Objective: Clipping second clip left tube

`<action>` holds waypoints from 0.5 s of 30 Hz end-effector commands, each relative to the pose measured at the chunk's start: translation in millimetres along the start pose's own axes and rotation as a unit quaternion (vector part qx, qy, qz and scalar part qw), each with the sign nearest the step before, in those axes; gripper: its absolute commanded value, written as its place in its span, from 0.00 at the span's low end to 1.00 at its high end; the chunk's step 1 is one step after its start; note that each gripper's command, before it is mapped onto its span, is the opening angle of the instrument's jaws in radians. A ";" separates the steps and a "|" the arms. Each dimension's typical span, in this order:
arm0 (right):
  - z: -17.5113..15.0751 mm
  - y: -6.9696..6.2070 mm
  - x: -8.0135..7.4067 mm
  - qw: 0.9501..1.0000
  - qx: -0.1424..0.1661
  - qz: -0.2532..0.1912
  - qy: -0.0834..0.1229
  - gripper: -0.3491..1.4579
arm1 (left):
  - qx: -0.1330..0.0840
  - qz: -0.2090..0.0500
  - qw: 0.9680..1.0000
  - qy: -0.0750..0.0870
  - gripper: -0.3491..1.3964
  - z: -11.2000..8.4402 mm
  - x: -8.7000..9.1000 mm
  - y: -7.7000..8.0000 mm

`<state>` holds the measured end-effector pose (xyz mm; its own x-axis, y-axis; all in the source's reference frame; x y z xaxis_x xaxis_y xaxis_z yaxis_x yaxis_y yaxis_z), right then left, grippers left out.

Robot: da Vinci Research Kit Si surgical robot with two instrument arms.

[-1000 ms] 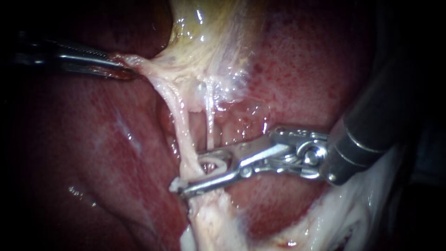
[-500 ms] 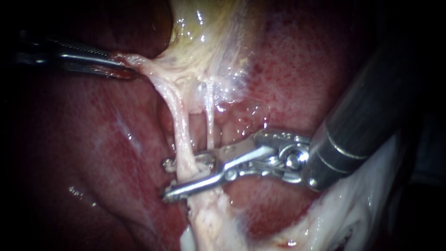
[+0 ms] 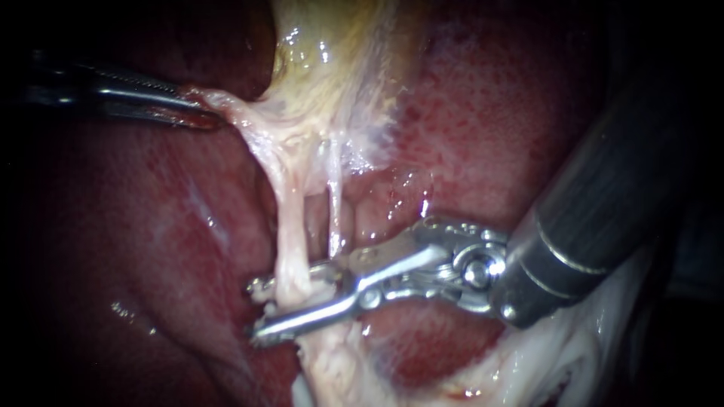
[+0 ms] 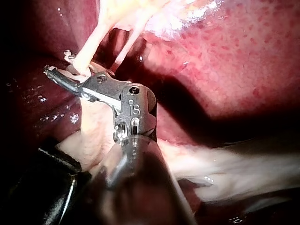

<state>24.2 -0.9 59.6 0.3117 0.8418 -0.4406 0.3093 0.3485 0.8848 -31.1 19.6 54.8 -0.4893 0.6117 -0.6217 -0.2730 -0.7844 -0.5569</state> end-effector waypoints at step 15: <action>-0.4 0.0 -0.2 0.999 0.002 0.050 0.003 0.00 | 0.000 0.002 1.000 0.000 0.00 0.0 0.2 0.0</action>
<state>23.8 -0.9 59.7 0.3343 0.8751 -0.3499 0.2791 0.2627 0.9236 -31.2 19.7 54.7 -0.4898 0.6097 -0.6232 -0.2714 -0.7859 -0.5556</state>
